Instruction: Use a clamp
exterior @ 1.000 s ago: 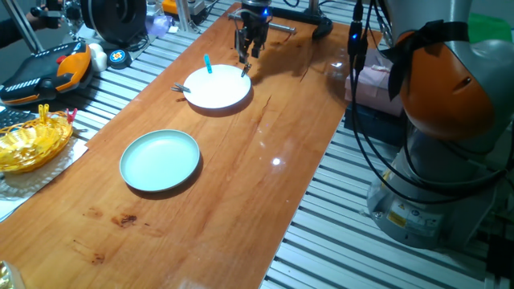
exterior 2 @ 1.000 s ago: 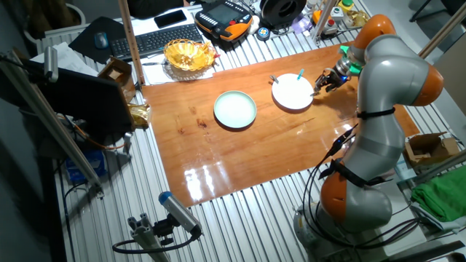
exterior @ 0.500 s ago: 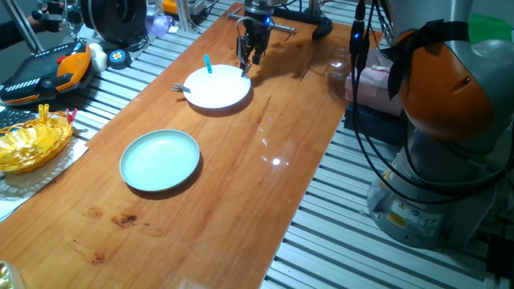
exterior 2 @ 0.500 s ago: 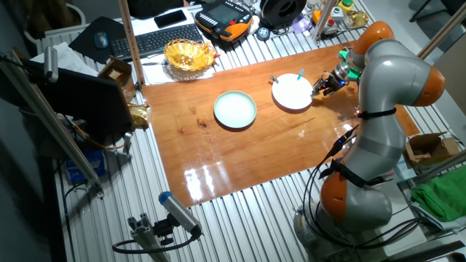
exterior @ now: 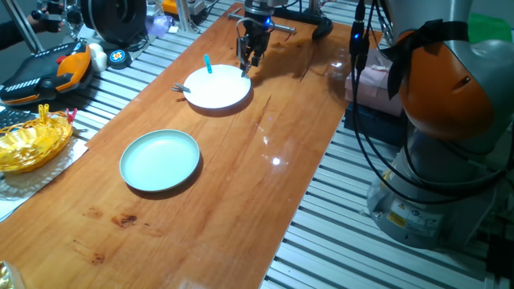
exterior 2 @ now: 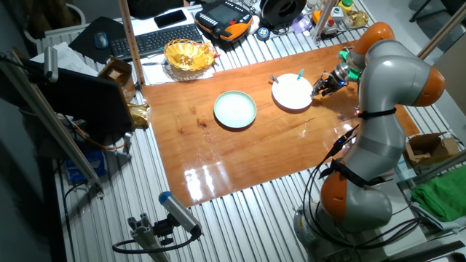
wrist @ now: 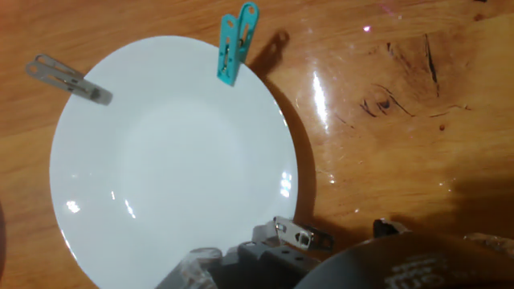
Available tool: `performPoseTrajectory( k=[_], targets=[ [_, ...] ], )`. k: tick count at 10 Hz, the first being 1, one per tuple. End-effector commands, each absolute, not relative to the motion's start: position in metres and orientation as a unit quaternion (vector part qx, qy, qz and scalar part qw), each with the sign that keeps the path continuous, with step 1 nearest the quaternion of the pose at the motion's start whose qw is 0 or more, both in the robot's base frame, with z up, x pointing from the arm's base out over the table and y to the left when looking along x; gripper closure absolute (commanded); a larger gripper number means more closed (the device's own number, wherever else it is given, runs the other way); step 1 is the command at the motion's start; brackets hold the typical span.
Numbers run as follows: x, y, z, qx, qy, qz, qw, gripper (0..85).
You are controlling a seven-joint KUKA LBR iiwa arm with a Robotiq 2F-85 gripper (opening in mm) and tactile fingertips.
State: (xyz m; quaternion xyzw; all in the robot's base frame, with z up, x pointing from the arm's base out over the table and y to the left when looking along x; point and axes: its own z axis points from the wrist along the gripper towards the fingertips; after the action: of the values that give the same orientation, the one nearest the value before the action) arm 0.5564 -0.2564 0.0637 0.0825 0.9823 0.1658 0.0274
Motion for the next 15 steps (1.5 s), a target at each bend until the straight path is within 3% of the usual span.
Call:
performPoseTrajectory(
  k=[1, 6, 12, 15],
  targets=[
    [0.5564, -0.2555, 0.0638, 0.083, 0.982, 0.168, 0.028, 38.3],
    [0.5566, -0.2552, 0.0642, 0.077, 0.981, 0.175, 0.028, 47.0],
    [0.5568, -0.2554, 0.0651, 0.076, 0.98, 0.18, 0.028, 50.7],
    [0.5568, -0.2553, 0.0652, 0.074, 0.979, 0.185, 0.028, 60.0]
  ],
)
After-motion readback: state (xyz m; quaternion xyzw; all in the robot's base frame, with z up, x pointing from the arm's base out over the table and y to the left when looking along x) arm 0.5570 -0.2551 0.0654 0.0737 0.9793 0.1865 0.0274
